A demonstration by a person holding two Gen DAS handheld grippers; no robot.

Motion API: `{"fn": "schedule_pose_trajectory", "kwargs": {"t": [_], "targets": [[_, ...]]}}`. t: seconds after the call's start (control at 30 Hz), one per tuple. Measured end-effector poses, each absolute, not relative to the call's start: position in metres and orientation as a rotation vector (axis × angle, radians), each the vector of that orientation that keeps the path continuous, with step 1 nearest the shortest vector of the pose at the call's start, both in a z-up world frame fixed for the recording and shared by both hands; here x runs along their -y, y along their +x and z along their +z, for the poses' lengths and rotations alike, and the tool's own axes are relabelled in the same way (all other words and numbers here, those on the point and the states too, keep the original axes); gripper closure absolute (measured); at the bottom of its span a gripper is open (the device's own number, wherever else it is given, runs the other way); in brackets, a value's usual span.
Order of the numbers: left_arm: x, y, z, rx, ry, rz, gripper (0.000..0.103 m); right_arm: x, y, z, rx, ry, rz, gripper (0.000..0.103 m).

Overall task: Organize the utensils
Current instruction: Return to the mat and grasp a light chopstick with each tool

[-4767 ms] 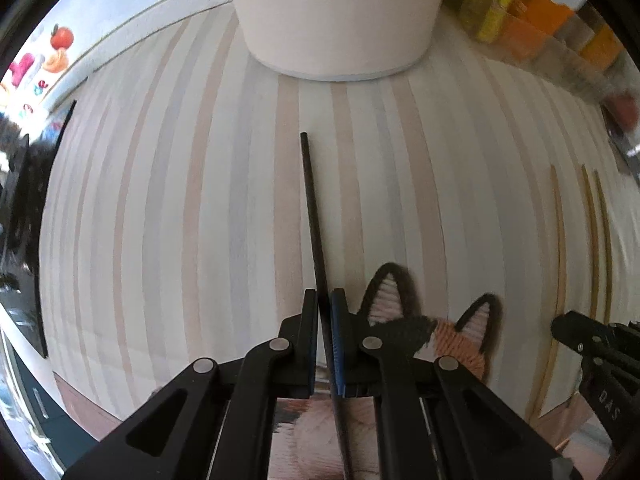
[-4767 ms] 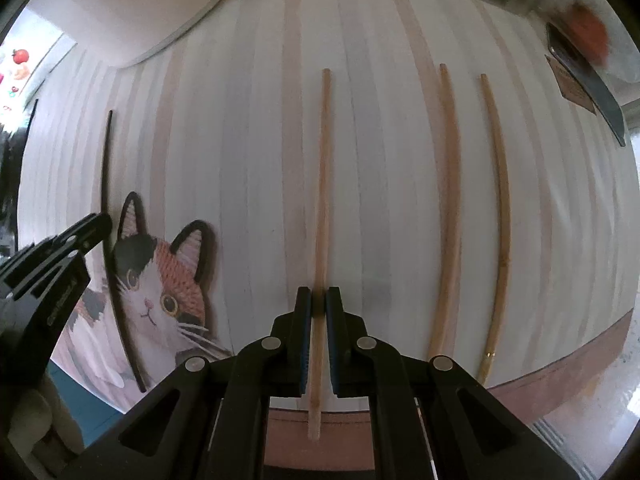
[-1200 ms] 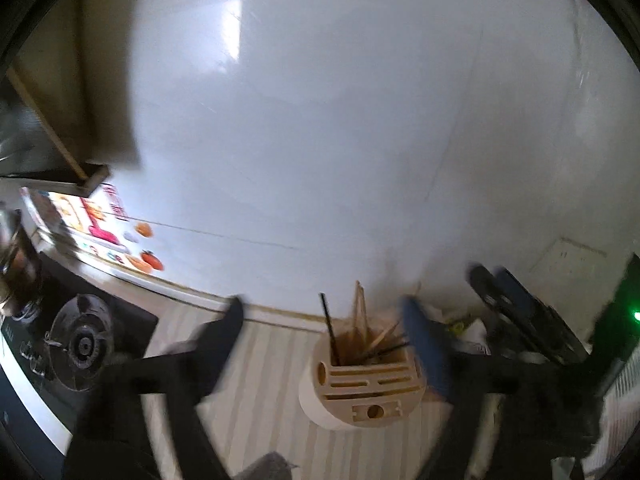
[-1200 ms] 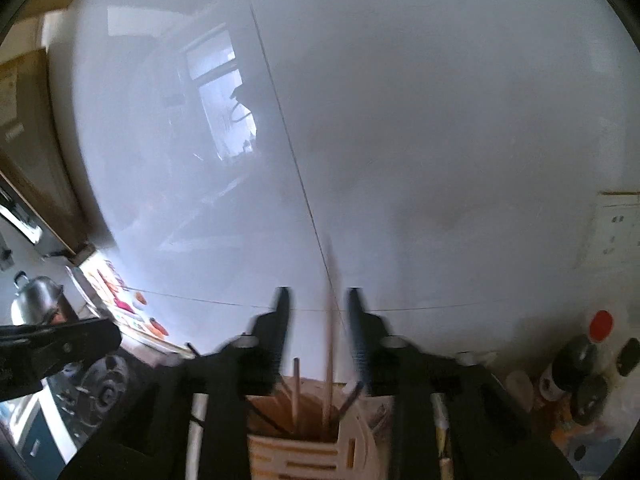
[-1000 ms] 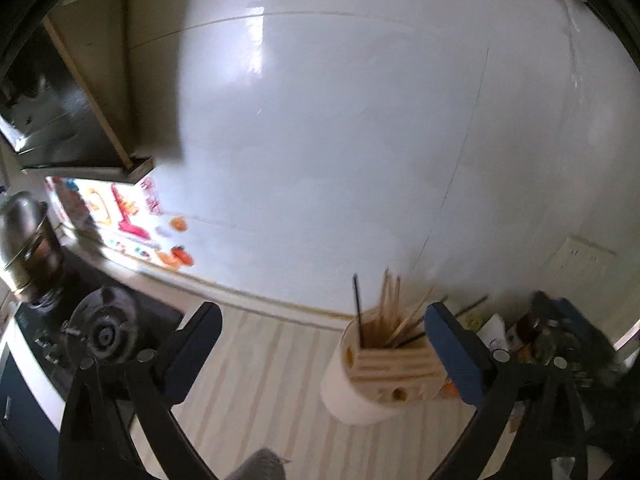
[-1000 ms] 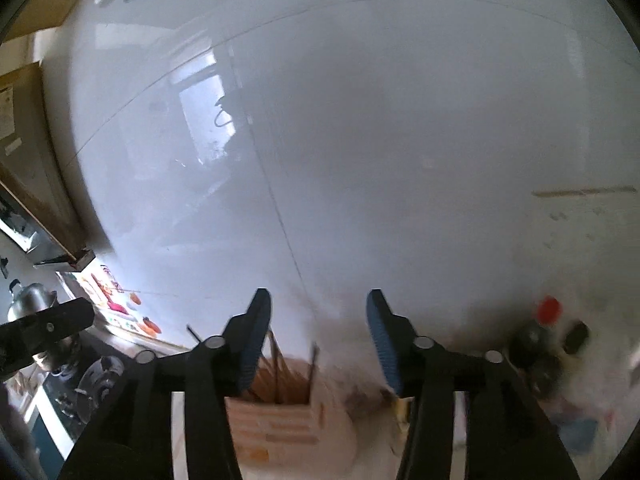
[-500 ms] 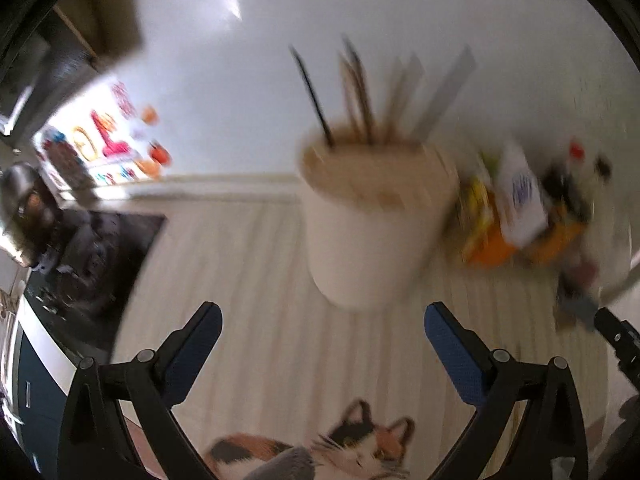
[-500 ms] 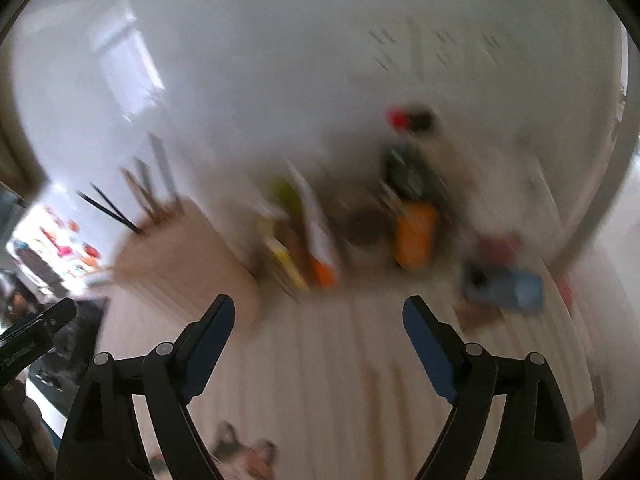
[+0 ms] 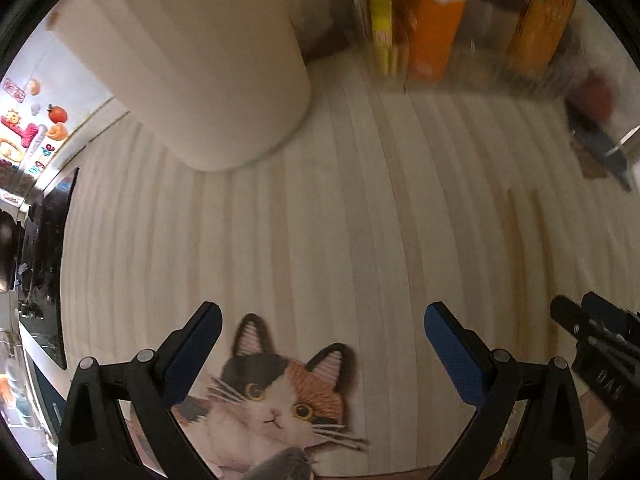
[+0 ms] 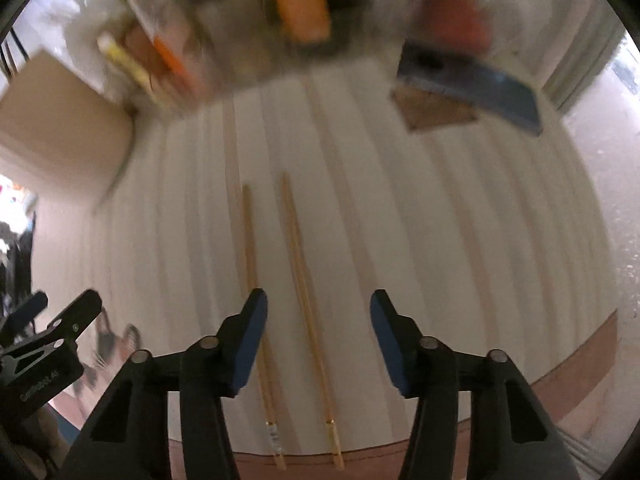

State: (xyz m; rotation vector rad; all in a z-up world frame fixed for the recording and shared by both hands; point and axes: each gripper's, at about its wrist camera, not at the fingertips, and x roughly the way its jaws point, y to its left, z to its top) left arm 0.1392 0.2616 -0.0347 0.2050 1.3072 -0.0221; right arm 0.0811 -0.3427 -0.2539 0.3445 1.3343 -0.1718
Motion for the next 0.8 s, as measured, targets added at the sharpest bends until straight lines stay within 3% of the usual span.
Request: {"fn": "schedule_pose_trajectory", "kwargs": {"t": [0.1,0.17,0.2,0.4,0.47,0.63,0.73,0.8], "targets": [[-0.25,0.141,-0.049,-1.328,0.26,-0.012,0.0,0.334,0.082,-0.273,-1.393,0.275,-0.162,0.063],[-0.241,0.141,-0.054,-1.335,0.278,-0.022,0.0,0.326,0.081,-0.275,-1.405,0.209,-0.164,0.088],[-0.234,0.14,-0.054,-1.337,0.282,-0.032,0.001,0.326,0.08,-0.276,-1.411,0.172,-0.175,0.095],[-0.187,0.142,-0.05,-1.404,0.177,-0.181,0.004,0.378,0.058,-0.276,-1.429,0.234,-0.279,0.096],[-0.167,0.144,-0.053,-1.438,0.153,-0.226,0.025,0.397,0.049,-0.277,-1.432,0.259,-0.302,0.096],[-0.126,0.14,-0.057,-1.416,0.219,-0.261,0.052,0.43,0.032,-0.278,-1.433,0.307,-0.355,0.096],[-0.109,0.136,-0.052,-1.386,0.255,-0.31,0.095,0.438,0.03,-0.278,-1.429,0.316,-0.369,0.096],[-0.105,0.135,-0.051,-1.371,0.299,-0.306,0.099,0.44,0.029,-0.279,-1.433,0.312,-0.377,0.096]]}}
